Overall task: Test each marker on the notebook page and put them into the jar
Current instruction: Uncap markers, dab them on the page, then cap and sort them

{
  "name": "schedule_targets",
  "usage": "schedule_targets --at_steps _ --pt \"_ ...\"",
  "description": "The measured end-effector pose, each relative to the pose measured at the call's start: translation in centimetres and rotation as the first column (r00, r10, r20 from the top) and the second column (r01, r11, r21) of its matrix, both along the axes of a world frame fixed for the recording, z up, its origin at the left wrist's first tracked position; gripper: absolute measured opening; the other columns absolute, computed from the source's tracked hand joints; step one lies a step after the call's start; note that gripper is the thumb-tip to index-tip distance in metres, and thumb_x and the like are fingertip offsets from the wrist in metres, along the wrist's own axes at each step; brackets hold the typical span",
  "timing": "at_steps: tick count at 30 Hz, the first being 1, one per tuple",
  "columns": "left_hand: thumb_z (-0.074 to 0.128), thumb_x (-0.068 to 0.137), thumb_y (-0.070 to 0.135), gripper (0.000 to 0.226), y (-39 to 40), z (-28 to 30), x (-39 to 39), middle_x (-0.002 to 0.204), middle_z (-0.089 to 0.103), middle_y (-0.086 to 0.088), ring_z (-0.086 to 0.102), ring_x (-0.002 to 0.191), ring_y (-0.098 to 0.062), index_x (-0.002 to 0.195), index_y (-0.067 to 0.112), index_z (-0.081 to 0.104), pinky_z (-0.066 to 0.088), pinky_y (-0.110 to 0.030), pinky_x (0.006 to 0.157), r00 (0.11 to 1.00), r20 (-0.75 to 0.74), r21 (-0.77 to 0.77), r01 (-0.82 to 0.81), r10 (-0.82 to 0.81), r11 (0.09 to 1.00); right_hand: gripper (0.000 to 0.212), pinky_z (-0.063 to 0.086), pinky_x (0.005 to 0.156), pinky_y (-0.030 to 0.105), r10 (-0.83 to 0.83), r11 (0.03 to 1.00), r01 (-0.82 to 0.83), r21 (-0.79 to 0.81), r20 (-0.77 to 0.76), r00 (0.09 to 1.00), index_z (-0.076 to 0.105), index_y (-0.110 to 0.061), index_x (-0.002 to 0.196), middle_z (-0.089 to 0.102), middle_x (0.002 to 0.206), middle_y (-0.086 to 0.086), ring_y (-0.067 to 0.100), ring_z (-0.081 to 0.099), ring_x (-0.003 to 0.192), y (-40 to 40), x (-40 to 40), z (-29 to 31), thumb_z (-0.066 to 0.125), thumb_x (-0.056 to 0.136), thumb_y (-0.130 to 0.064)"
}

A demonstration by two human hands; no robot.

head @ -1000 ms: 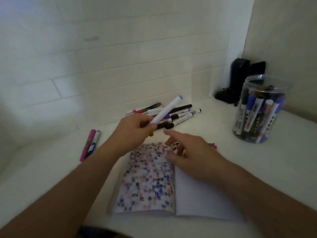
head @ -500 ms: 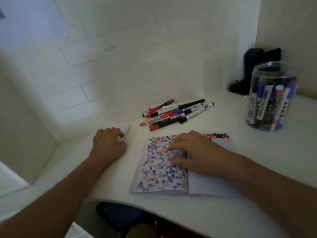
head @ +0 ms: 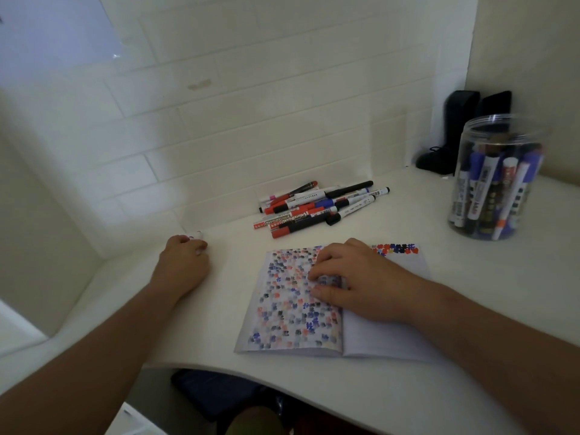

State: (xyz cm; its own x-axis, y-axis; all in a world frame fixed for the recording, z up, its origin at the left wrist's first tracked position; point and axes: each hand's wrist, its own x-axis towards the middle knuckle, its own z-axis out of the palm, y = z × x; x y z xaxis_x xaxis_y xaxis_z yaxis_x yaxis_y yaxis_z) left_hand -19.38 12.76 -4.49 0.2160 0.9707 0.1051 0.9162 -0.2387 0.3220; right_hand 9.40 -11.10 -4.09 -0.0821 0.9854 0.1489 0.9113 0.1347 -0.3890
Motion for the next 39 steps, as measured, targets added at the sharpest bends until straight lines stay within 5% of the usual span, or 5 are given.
schedule_targets --at_steps 16,25,31,36,39 --pt "0.05 0.094 0.046 0.033 -3.2 1.6 14.6 0.119 0.066 0.0 0.056 0.104 -0.022 0.121 0.036 0.067 0.049 -0.04 0.091 0.892 -0.217 0.253 0.445 -0.398 0.859 0.047 0.037 0.112 0.039 -0.061 0.997 0.06 0.042 0.023 0.998 0.062 -0.039 0.138 0.051 0.141 -0.02 0.005 0.034 0.13 0.4 0.9 0.1 0.047 0.1 -0.062" --pt "0.048 0.102 0.044 0.034 -2.6 0.7 17.2 0.121 0.06 -0.009 0.053 0.108 -0.029 0.119 0.017 0.057 0.041 -0.043 0.091 0.892 -0.346 0.405 0.42 -0.29 0.812 0.044 0.039 0.11 0.04 -0.061 0.995 0.063 0.071 -0.021 0.998 0.064 -0.038 0.135 0.053 0.135 -0.018 0.007 0.036 0.127 0.4 1.6 0.0 0.05 0.1 -0.061" --pt "0.037 0.109 0.031 0.017 -8.7 7.1 20.1 0.091 0.064 0.002 0.06 0.075 -0.013 0.121 0.025 0.047 0.046 -0.03 0.061 0.751 0.324 0.236 0.525 -0.576 0.818 0.058 0.039 0.109 0.044 0.013 1.0 -0.013 -0.007 0.099 0.995 0.06 -0.042 0.14 0.05 0.149 -0.018 0.014 0.037 0.134 0.5 1.2 0.1 0.043 0.093 -0.072" --pt "0.04 0.109 0.031 0.017 -12.7 6.0 21.7 0.079 0.055 0.014 0.05 0.066 0.001 0.118 0.031 0.054 0.042 -0.025 0.065 0.515 0.482 0.185 0.731 -0.709 0.657 0.031 0.048 0.065 0.021 -0.278 0.905 0.373 0.206 -0.378 0.883 0.074 -0.03 0.082 0.068 0.077 -0.016 -0.002 0.061 0.072 0.3 4.3 1.2 0.077 0.079 -0.06" --pt "0.039 0.109 0.034 0.013 -12.2 4.3 21.7 0.077 0.053 0.005 0.048 0.063 -0.008 0.113 0.032 0.051 0.043 -0.03 0.059 0.448 0.517 0.119 0.805 -0.729 0.58 0.045 0.051 0.062 0.028 -0.376 0.868 0.493 0.061 -0.569 0.732 0.065 -0.033 0.091 0.068 0.081 -0.008 0.007 0.062 0.068 -0.3 6.6 1.1 0.077 0.072 -0.072"
